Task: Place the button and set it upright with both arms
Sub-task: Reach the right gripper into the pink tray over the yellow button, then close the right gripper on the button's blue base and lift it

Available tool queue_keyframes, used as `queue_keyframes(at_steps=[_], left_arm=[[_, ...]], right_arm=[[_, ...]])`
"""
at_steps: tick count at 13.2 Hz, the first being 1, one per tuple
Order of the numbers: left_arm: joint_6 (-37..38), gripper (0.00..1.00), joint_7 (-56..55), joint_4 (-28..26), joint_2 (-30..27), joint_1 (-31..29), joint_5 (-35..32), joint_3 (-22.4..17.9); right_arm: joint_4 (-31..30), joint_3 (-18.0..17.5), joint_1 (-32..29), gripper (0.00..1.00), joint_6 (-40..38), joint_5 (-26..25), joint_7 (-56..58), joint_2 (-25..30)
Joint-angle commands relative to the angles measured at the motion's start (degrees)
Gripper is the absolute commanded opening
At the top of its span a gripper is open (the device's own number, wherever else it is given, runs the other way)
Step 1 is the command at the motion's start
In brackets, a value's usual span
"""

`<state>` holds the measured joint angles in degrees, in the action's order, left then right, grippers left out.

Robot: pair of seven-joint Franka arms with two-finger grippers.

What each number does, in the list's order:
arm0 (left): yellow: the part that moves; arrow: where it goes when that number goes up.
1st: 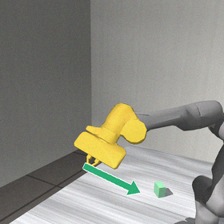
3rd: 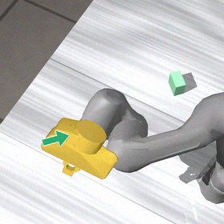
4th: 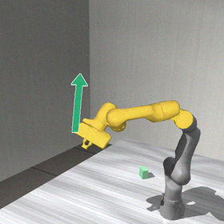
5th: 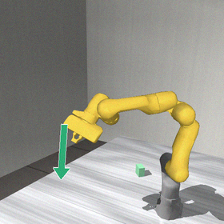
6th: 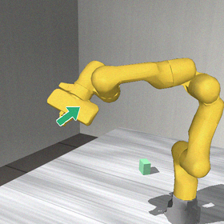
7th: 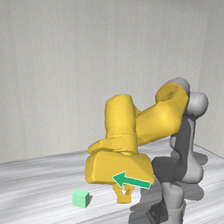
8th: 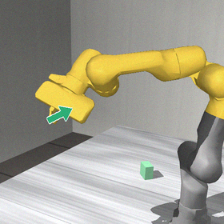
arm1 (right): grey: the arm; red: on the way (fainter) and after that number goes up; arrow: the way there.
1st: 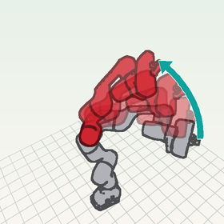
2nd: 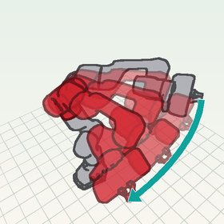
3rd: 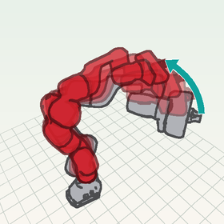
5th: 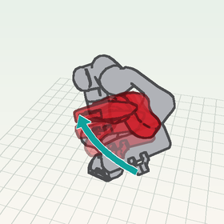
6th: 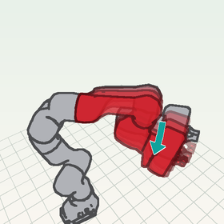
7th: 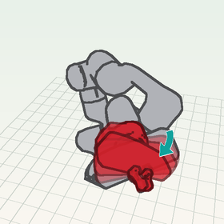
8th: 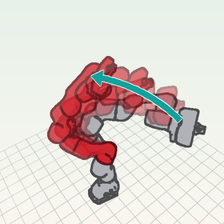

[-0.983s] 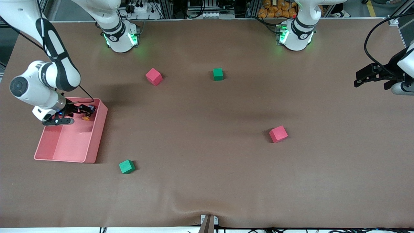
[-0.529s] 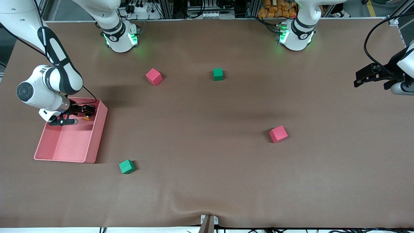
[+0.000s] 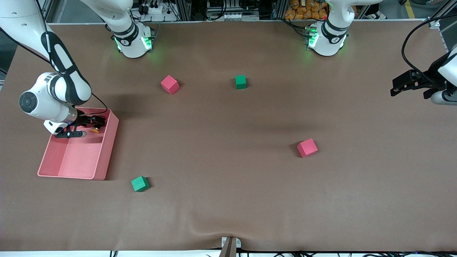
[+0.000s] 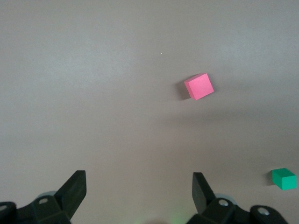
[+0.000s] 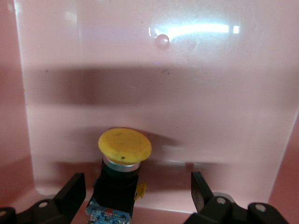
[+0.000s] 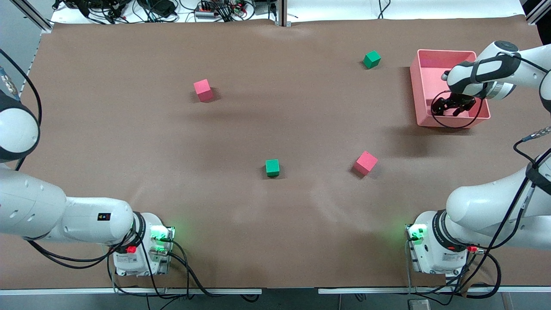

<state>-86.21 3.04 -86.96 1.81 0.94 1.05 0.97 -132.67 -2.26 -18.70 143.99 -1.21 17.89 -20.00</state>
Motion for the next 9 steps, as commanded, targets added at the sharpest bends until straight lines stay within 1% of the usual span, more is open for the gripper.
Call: queue_keyframes(at_steps=[1, 5, 8, 9], left_arm=[[0.6, 1.00, 0.7, 0.7, 0.2, 0.0, 0.3, 0.0], [0.6, 1.00, 0.7, 0.7, 0.2, 0.1, 0.3, 0.0], [0.6, 1.00, 0.7, 0.7, 0.2, 0.1, 0.3, 0.0], [0.6, 1.00, 0.7, 0.7, 0.2, 0.1, 0.3, 0.0]], right_arm=[[0.0, -0.7, -1.6, 1.00, 0.8, -0.7, 1.6, -0.3], [0.0, -0.7, -4.1, 1.00, 0.4, -0.7, 3.6, -0.2], [0.0, -0.7, -4.2, 0.99, 0.4, -0.6, 3.6, -0.2], [0.0, -0.7, -4.2, 0.68, 0.3, -0.7, 3.6, -0.2]])
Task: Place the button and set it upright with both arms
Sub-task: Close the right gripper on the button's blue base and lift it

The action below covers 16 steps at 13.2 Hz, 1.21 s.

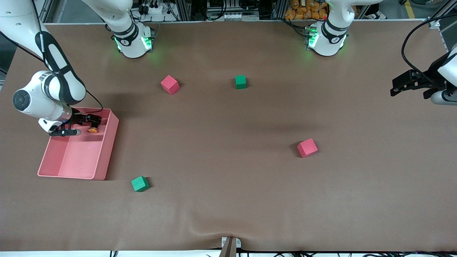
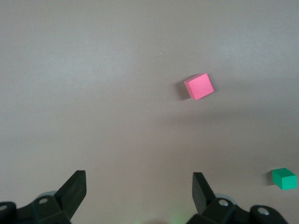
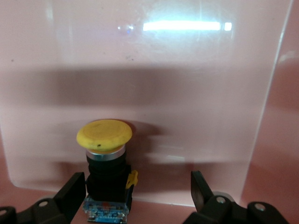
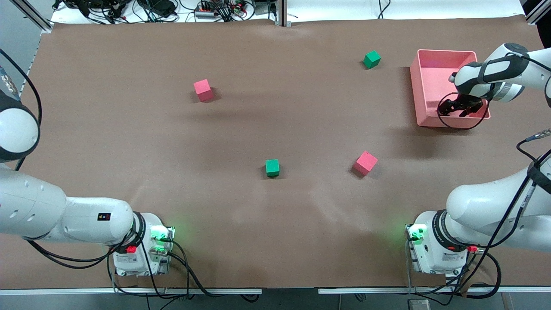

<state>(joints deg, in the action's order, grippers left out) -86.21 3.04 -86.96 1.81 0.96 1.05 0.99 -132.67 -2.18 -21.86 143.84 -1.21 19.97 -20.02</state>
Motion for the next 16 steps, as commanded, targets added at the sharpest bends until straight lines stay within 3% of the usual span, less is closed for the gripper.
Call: queue_keyframes(at_steps=[1, 2, 4, 11, 16], left_arm=[[0.6, 1.00, 0.7, 0.7, 0.2, 0.1, 0.3, 0.0], [0.6, 1.00, 0.5, 0.8, 0.1, 0.1, 0.3, 0.0], [0.6, 1.00, 0.7, 0.7, 0.1, 0.0, 0.3, 0.0], [0.5, 1.00, -0.1, 0.8, 0.2, 0.3, 0.3, 0.1], [0.3, 1.00, 0.2, 0.8, 0.2, 0.3, 0.4, 0.1]], right_arm=[[0.0, -0.8, -1.0, 0.43, 0.2, -0.7, 1.4, -0.2], [0.0, -0.8, -1.0, 0.30, 0.1, -0.7, 1.4, -0.2], [0.0, -0.8, -1.0, 0.21, 0.1, -0.7, 1.4, -0.2], [0.7, -0.9, -0.9, 0.16, -0.1, -0.7, 1.4, 0.1], [10.2, -1.4, -0.4, 0.16, -9.9, -0.5, 10.1, 2.0]])
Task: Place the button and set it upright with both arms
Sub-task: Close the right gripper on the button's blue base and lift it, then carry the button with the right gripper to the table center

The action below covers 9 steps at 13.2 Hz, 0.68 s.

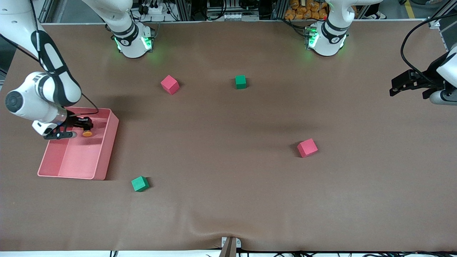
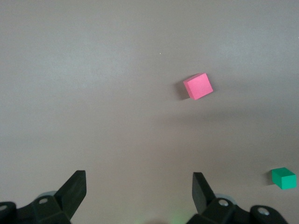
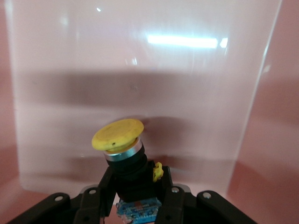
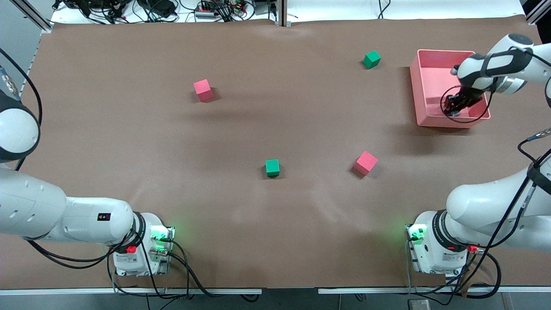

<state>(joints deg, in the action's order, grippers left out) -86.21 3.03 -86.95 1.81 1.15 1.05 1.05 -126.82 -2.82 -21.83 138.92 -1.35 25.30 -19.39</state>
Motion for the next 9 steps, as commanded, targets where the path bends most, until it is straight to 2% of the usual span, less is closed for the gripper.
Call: queue_keyframes(at_steps=[1, 3, 5, 9], left_arm=[[0.3, 1.00, 0.2, 0.8, 0.2, 0.0, 0.4, 0.0], [0.3, 1.00, 0.1, 0.8, 0.2, 0.1, 0.4, 0.0], [0.3, 1.00, 0.2, 0.8, 0.1, 0.0, 0.4, 0.0], [0.3, 1.00, 0.7, 0.8, 0.1, -0.2, 0.4, 0.0]], right_arm=[[6.9, -1.1, -0.1, 0.16, -7.3, -0.3, 7.1, 1.4], [10.9, -1.5, 1.3, 0.16, -10.9, -0.4, 12.5, 2.1], [11.9, -1.5, 4.7, 0.16, -11.3, -0.3, 18.2, 3.6], [15.1, -1.4, 16.6, 0.16, -11.6, -0.4, 22.4, 5.6]])
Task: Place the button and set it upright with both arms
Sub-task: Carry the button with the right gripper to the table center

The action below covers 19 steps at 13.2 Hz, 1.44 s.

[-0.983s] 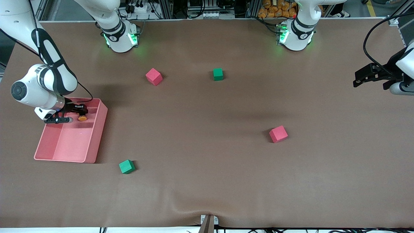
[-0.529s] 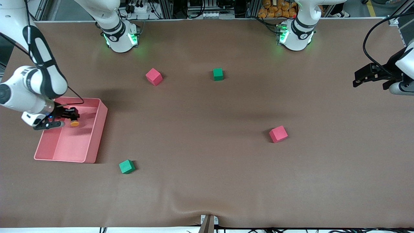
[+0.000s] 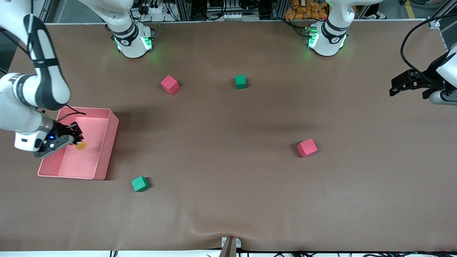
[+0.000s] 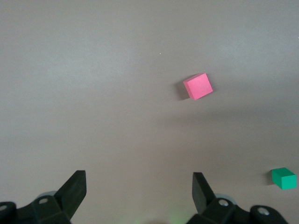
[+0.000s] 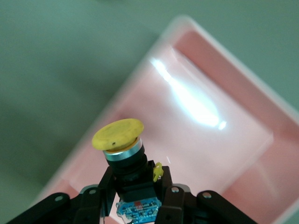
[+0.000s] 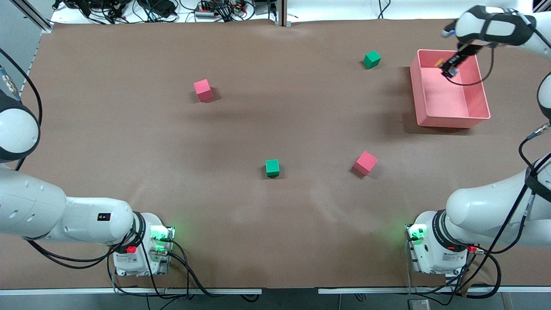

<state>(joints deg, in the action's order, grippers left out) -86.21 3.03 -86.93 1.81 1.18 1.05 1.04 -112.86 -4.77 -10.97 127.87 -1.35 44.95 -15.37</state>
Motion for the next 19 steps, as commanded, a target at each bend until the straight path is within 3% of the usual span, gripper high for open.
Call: queue_keyframes(at_steps=[1, 6, 10, 15, 19], left_arm=[[0.3, 1.00, 0.7, 0.8, 0.1, -0.2, 0.4, 0.0], [0.3, 1.00, 0.7, 0.8, 0.2, -0.1, 0.3, -0.1], [0.2, 1.00, 0.5, 0.8, 0.2, 0.0, 0.3, 0.0], [0.3, 1.00, 0.4, 0.8, 0.1, 0.0, 0.3, 0.0], [0.2, 1.00, 0.3, 0.8, 0.1, 0.0, 0.3, 0.0]], right_arm=[[1.9, 0.5, 9.3, 0.16, -0.5, -0.5, 2.6, 1.8], [8.4, 0.5, 21.3, 0.16, 0.1, -0.2, 1.0, 0.2], [15.2, 0.5, 28.8, 0.16, 0.4, 0.3, -10.7, -5.4], [21.2, 0.8, 39.5, 0.17, 6.6, -0.8, -35.2, -14.3], [24.2, 1.0, 43.6, 0.16, 9.4, -0.9, -54.5, -19.9]])
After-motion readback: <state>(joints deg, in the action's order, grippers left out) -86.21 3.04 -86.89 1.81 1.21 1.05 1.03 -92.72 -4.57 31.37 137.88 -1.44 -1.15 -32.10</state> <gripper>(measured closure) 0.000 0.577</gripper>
